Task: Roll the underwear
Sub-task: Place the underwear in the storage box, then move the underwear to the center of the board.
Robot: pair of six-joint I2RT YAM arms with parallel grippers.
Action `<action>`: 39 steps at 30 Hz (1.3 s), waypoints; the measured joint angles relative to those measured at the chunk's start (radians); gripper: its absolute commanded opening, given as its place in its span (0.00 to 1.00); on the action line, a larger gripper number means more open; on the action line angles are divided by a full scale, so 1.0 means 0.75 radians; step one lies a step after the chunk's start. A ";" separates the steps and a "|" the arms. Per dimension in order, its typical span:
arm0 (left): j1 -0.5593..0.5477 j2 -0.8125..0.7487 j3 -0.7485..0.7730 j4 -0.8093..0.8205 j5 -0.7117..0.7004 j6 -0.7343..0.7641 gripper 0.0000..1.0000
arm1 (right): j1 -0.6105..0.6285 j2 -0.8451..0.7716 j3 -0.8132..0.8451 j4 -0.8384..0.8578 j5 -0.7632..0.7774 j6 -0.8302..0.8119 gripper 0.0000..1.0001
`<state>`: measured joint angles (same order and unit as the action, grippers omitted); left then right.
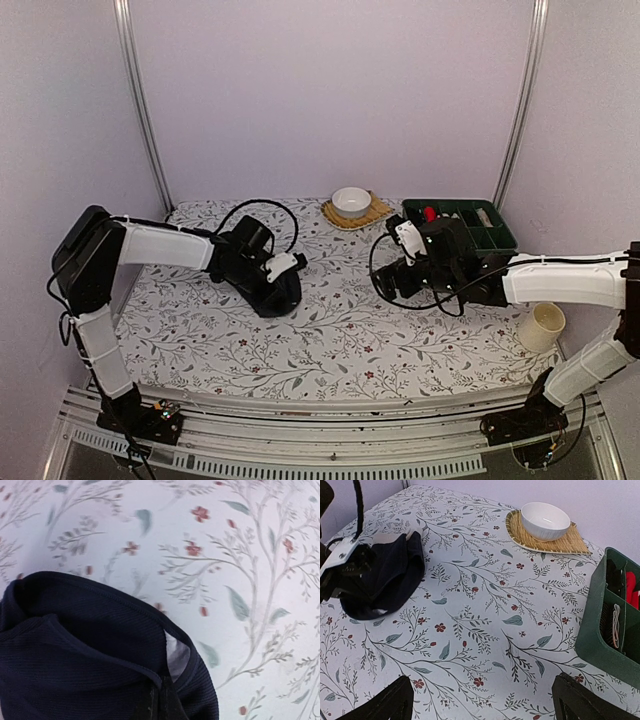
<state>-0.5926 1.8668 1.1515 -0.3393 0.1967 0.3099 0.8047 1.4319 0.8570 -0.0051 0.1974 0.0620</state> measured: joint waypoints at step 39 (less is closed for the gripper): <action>0.208 -0.027 -0.015 -0.133 0.041 0.027 0.52 | 0.001 0.030 -0.025 0.048 -0.026 -0.019 0.99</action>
<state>-0.4370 1.8462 1.1400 -0.4393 0.2276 0.3302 0.8055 1.4540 0.8383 0.0307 0.1776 0.0475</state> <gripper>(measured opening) 0.535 0.988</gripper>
